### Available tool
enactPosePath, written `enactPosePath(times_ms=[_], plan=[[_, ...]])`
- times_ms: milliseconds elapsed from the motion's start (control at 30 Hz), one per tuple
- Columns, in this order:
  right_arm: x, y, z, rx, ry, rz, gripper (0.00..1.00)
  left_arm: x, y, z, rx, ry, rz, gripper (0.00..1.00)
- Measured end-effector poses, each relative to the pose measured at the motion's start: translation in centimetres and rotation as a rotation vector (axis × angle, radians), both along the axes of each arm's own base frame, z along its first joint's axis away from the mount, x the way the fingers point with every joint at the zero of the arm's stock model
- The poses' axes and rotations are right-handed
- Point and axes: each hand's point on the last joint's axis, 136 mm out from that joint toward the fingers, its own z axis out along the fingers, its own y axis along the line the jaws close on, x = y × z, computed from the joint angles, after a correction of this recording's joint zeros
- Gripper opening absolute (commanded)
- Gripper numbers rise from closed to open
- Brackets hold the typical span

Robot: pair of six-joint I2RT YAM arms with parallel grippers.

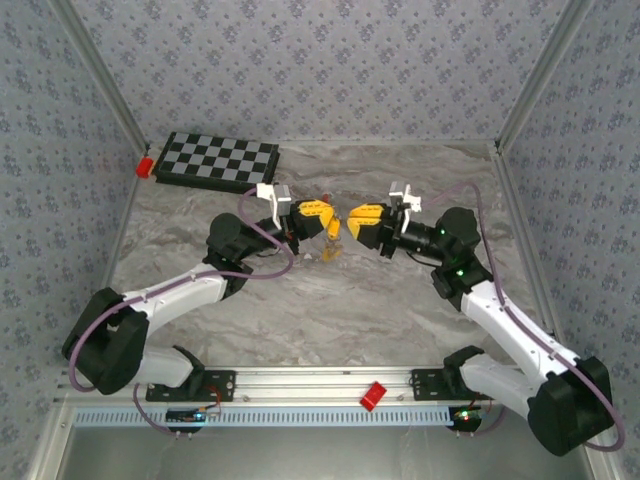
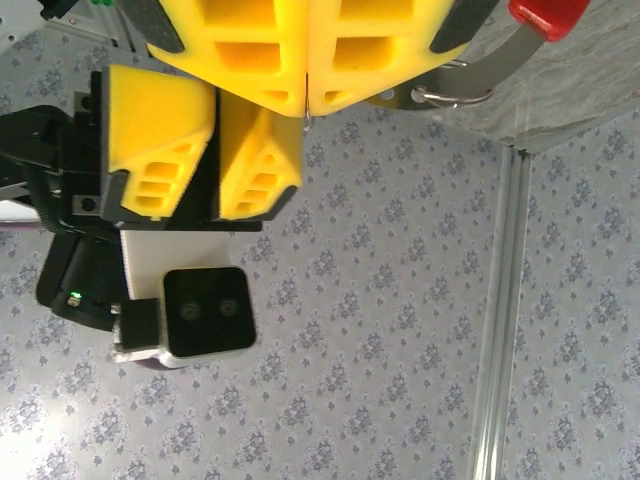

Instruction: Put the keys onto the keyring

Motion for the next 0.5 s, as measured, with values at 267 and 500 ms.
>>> enactPosePath(times_ms=[267,500], plan=[[1.1,0.9,0.1,0.036,0.055,0.064,0.24,-0.3,-0.1,0.1,-0.008,0.002,-0.023,0.00],[1.2,1.4,0.2,0.063,0.076,0.110,0.20,-0.5,-0.1,0.1,-0.007,-0.001,-0.035,0.00]])
